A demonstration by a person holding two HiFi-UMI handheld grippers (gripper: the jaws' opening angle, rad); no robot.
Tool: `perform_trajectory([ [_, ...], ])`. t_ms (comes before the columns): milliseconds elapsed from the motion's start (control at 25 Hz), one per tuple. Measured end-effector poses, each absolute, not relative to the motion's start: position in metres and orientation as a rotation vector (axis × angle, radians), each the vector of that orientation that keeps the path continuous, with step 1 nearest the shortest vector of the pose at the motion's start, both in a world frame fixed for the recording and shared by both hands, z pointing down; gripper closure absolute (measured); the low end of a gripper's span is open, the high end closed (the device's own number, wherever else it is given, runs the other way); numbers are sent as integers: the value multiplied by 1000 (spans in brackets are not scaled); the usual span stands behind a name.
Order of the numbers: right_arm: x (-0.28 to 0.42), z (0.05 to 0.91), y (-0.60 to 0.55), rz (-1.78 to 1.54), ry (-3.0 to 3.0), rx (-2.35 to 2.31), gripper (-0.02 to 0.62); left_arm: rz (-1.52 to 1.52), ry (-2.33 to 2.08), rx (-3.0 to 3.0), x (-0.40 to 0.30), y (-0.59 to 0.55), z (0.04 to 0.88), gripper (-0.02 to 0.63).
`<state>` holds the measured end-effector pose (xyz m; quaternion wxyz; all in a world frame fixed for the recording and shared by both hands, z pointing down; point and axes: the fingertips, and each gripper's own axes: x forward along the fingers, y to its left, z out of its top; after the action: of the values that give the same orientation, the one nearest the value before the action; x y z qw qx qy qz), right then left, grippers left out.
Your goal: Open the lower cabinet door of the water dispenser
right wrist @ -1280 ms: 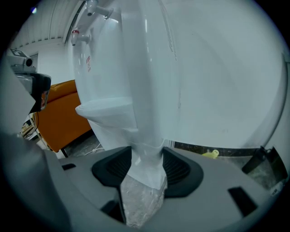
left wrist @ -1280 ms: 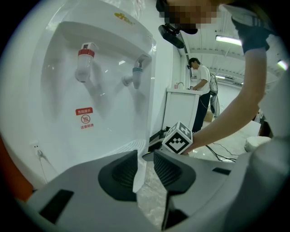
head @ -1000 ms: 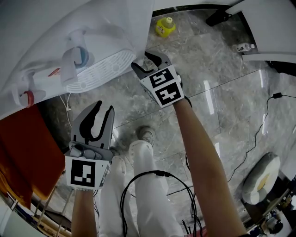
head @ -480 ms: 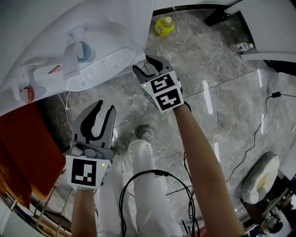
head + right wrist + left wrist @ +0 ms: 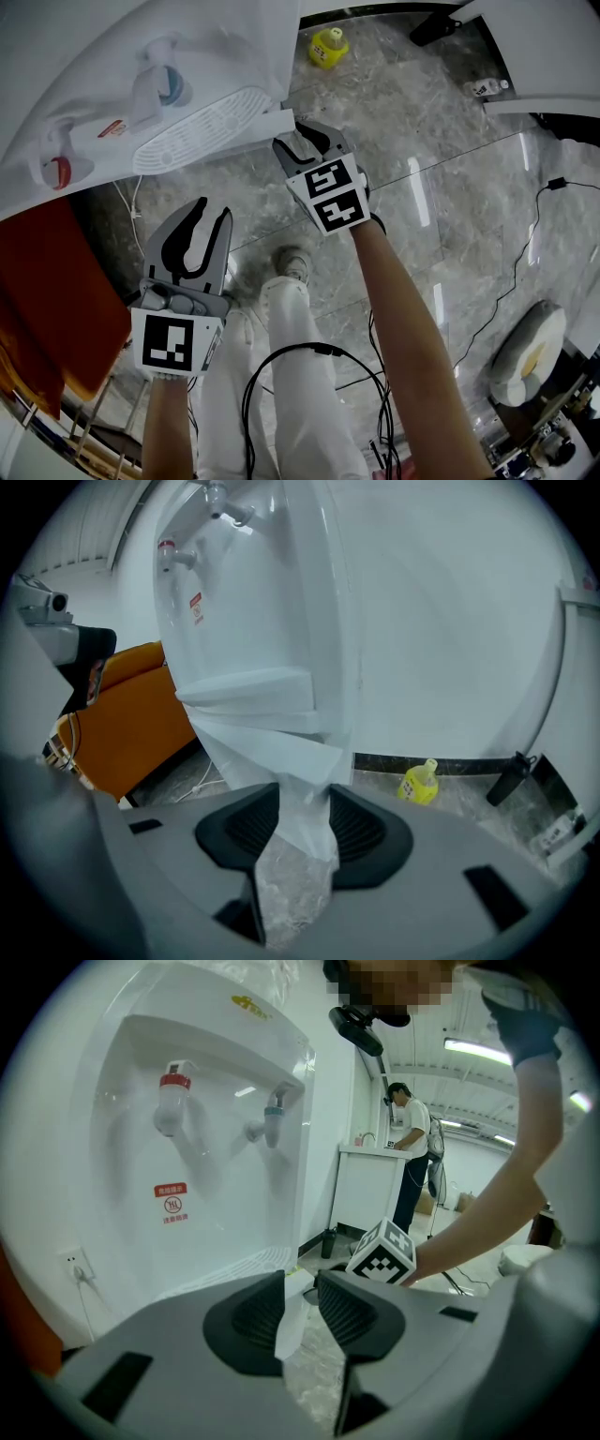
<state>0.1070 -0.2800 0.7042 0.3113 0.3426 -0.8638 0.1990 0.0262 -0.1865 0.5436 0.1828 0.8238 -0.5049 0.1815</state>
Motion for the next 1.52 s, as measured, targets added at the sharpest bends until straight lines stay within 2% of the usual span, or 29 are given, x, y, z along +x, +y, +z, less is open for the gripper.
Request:
perform_trajectory([
  [80,110,705,-276,517,-2262,910,430,533,-1411,2336,25,-183,545,495],
  [120,112,706,-274,515,-2251,918,472,538,-1406,2339,25,-182,545,495],
  [1520,115,708,-152,607,-2146,884,522,563,-1359,2294,-5,-140,548,495],
])
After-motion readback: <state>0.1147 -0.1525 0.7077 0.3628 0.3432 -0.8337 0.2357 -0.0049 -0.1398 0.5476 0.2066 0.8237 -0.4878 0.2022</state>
